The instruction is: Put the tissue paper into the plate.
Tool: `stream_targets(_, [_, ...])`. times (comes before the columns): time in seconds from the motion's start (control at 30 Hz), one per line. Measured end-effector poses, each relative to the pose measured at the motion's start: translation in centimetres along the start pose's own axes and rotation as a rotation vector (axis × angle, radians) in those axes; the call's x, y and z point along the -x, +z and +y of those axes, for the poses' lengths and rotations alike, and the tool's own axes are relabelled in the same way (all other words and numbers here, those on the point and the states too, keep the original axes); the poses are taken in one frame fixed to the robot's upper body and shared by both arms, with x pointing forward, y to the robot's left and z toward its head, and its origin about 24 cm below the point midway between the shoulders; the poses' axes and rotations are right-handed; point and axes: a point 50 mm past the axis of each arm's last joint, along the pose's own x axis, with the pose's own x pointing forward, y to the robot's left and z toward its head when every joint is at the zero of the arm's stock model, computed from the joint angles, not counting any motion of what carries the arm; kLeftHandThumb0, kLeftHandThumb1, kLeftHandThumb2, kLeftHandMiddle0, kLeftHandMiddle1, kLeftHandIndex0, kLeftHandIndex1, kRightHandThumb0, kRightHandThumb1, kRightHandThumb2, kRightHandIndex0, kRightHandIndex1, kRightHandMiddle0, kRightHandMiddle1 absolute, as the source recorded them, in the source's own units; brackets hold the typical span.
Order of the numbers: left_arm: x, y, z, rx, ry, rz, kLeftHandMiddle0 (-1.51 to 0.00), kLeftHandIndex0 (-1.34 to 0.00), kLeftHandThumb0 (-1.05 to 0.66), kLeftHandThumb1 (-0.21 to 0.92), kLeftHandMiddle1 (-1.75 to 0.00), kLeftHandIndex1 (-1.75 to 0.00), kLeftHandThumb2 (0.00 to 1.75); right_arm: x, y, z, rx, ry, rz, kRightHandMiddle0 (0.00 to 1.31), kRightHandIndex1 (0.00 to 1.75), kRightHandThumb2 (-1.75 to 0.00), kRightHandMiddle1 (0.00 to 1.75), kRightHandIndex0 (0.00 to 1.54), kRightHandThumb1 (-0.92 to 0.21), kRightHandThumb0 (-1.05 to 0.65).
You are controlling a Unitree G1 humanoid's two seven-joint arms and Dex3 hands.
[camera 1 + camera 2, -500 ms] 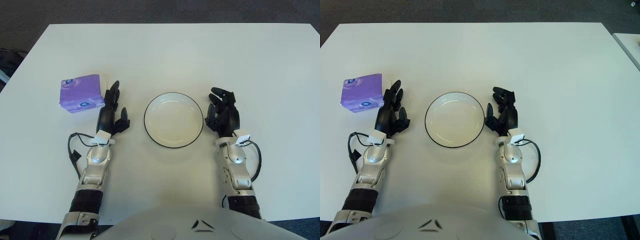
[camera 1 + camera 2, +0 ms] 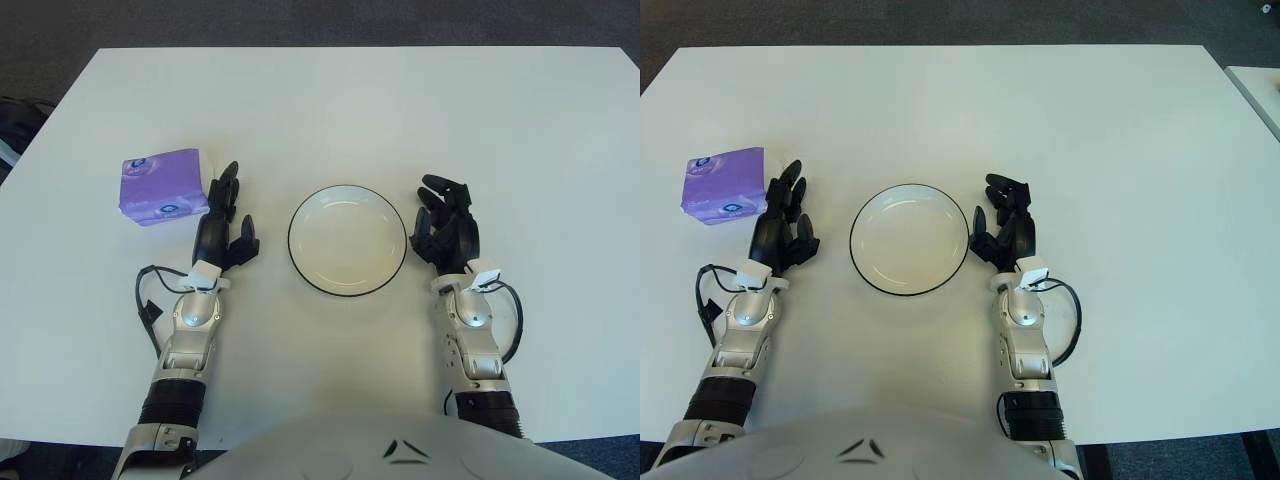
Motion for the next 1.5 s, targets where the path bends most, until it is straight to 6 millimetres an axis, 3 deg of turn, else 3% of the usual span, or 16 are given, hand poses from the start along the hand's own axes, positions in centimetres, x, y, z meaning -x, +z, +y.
stream_targets(0.77, [0.0,0.1,0.0,-0.002,-0.015,-0.008,-0.22,0.00,-0.72,0.92,0.00,-0.34,0.92,0.0,0.0,0.0,0.000,-0.002,0.001,0.00,0.78,-0.86,1.19,0.29,-0.71,-0.50])
stream_targets(1.07, [2.0,0.7,-0.1,-0.023,-0.109,-0.012,-0.20,0.00,-0.74,0.92,0.00,-0.35,0.88,-0.2,-0.1,0.1,0.001,-0.010,0.006,0.00,0.78,-0.85,1.19,0.30,-0.71,-0.50])
stream_targets(1.5, [3.2,2.0,3.2,-0.247,-0.248,0.032,-0.17,0.00,-0.81,0.92,0.00,-0.28,0.91,-0.6,-0.8,0.3,0.003,-0.012,0.023,0.00,0.78,-0.84,1.17,0.29,-0.71,-0.50])
